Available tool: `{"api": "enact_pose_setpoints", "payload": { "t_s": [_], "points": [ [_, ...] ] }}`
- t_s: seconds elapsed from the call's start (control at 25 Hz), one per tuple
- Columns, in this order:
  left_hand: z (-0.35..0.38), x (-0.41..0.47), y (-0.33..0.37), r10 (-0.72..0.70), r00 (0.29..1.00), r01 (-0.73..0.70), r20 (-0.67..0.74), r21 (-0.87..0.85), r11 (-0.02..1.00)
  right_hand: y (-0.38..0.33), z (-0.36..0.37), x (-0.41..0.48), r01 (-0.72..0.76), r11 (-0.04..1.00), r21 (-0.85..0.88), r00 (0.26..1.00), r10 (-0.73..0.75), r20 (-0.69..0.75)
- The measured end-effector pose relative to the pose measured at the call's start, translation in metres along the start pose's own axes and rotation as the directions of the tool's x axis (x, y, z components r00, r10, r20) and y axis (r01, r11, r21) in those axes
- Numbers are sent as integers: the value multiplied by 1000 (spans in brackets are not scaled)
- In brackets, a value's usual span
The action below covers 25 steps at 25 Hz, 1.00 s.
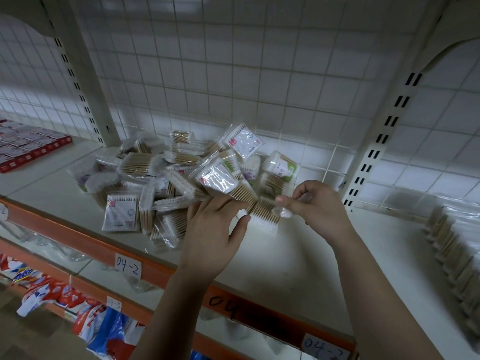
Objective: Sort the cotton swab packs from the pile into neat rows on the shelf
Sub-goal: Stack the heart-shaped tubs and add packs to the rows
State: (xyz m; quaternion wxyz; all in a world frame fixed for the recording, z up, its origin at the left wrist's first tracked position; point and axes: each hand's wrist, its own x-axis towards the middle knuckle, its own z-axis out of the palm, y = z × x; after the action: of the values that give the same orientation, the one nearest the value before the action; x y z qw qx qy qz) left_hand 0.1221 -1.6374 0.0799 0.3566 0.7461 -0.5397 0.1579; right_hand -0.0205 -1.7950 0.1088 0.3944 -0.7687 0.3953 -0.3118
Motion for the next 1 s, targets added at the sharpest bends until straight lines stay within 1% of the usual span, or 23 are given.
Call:
{"api": "enact_pose_setpoints", "payload": {
  "t_s": [0.12,0.28,0.48,0.64,0.8,0.88,1.0],
  "points": [
    [-2,-1,1,1,1000,-1,-12,-8,1000,1,-2,-4,86,993,-84,996,-86,10],
    [-7,-2,-2,-2,999,2,-51,0,1000,1,-8,-6,210,966,-152,975,-195,109],
    [-15,22,-20,5,996,2,-86,81,997,-5,-14,-15,207,969,-133,974,-191,119],
    [-19,52,-41,-3,997,18,-82,185,983,-2,-17,-18,187,979,-79,969,-171,176],
    [-16,75,-58,-75,997,77,-19,269,960,7,-17,-14,131,987,-89,976,-113,187],
    [-11,81,-62,-109,994,101,11,289,952,12,-18,-13,143,984,-109,976,-122,178],
    [-5,85,-65,-153,987,135,47,270,953,15,-21,-14,180,975,-130,977,-163,136]
  ]
}}
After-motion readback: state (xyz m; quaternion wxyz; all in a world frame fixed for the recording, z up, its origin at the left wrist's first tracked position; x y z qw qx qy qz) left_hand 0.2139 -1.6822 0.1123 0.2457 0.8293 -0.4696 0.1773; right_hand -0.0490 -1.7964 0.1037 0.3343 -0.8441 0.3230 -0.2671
